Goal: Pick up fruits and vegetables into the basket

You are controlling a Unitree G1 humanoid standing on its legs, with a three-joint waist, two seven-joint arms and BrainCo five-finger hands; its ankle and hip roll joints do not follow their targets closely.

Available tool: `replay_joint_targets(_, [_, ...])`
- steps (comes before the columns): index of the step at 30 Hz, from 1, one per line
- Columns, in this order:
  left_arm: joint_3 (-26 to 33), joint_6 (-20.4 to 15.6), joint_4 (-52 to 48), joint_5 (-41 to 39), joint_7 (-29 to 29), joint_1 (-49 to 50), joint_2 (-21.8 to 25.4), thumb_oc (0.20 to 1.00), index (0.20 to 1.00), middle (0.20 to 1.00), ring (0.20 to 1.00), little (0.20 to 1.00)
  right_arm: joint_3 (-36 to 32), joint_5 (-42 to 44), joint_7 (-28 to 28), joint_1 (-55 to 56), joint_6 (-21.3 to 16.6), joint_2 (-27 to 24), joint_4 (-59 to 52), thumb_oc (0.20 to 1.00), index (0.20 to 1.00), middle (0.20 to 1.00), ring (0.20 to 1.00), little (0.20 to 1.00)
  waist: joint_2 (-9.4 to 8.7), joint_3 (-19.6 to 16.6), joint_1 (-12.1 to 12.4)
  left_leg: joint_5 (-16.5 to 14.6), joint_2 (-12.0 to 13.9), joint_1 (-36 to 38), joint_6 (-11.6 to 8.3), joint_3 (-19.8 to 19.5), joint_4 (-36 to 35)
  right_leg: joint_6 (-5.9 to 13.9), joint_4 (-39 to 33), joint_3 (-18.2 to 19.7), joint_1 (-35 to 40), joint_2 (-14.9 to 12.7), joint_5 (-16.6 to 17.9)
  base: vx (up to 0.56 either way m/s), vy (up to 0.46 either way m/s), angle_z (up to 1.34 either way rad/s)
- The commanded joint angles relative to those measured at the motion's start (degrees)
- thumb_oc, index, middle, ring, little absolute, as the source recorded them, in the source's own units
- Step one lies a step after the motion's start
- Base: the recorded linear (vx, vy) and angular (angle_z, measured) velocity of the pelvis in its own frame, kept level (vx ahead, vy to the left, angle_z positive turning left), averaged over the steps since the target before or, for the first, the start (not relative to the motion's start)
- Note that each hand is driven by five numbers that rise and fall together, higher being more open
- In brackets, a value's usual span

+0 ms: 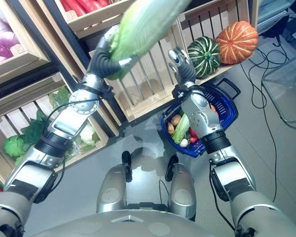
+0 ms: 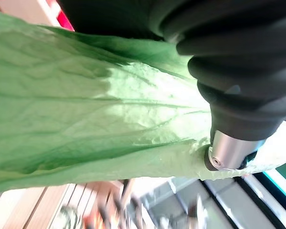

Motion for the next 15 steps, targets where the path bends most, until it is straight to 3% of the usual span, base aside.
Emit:
replay_joint_targets(1, [0.0, -1.6, -6.7, -5.3, -3.3, -3.0, 1.3, 0.2, 0.2, 0.2, 0.2, 0.2, 0.2, 0.6, 7.2, -4.6, -0.9, -0.2, -3.5, 1.0, 1.0, 1.0, 1.0, 1.0, 0.54, -1.0, 0.6, -7.3, -1.2, 3.0, 0.48, 1.2, 2.1, 4.73, -7.4, 2.5, 4.6, -1.0, 2.8, -0.03, 0.038, 0.02])
replay_joint_targets(8, [-1.2, 0.7, -6.7, -9.0, -12.5, -1.1, 3.3, 0.2, 0.2, 0.2, 0.2, 0.2, 2.4, 3.1, 18.1, -5.7, 0.3, -1.0, -6.9, 1.0, 1.0, 1.0, 1.0, 1.0, 1.39, -0.5, 0.9, -7.0, -1.4, 2.5, 0.4, 1.0, 2.3, 4.76, -7.3, 2.0, 4.2, -1.3, 2.9, -0.02, 0.012, 0.01])
replay_joint_targets(15, [-0.9, 3.6, -6.3, -13.1, -15.4, 1.1, 3.5, 0.2, 0.2, 0.2, 0.2, 0.2, 3.5, 2.2, 24.4, -5.3, 0.3, -1.0, -11.8, 1.0, 1.0, 1.0, 1.0, 1.0, 1.3, -0.4, 1.1, -7.1, -1.4, 2.1, 0.43, 0.9, 2.6, 4.75, -7.4, 1.8, 4.1, -1.4, 2.8, -0.01, 0.003, 0.04])
